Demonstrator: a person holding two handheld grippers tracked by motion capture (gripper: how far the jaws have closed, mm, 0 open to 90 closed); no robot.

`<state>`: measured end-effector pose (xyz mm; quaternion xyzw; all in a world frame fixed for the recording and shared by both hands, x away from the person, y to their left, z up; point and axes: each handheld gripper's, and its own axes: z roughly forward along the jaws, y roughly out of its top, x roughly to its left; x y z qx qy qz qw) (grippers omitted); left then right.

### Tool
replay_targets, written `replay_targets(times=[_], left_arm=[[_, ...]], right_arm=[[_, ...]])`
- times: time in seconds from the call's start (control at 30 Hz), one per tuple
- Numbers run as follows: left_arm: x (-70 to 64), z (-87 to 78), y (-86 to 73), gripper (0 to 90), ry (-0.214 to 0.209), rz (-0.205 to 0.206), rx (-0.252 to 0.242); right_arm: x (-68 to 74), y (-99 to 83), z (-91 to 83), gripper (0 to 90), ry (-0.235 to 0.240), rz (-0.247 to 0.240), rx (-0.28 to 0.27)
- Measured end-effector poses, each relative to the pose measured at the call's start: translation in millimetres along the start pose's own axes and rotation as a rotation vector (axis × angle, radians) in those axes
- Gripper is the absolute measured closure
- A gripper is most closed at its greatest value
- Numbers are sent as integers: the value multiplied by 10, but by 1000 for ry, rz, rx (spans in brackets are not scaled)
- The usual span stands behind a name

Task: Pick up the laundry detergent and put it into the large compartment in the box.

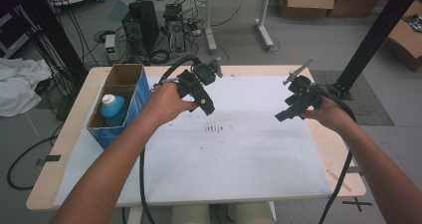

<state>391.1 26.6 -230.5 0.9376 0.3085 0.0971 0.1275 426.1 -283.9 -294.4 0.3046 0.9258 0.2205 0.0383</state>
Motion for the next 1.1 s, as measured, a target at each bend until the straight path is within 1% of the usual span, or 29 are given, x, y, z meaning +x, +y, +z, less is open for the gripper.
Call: replay_targets(times=[0.03,0.2,0.27,0.37,0.5,0.57,0.87,0.93,0.97,1.1], left_arm=[[-8,28,15,204,2,11,3],[-20,91,49,204,-6,21,11],[-29,106,57,205,-15,26,2],[-38,130,60,206,-24,33,3],[-34,178,40,207,-32,30,10],[-21,183,27,208,-34,24,12],[18,192,-1,213,-35,10,10],[24,192,-4,213,-28,12,10],[26,193,-5,213,-32,10,10],[39,198,-15,213,-25,0,4]], right_arm=[[-3,1,2,174,0,-2,1],[-17,13,22,174,4,-1,2],[-24,16,30,173,4,-1,5],[-33,16,33,173,5,1,5],[-42,5,46,173,7,-7,3],[-40,3,52,173,9,0,3],[-35,9,74,173,11,-5,7],[-30,8,75,173,11,-2,6],[-27,5,77,173,11,-3,7],[-14,-5,80,173,13,1,5]])
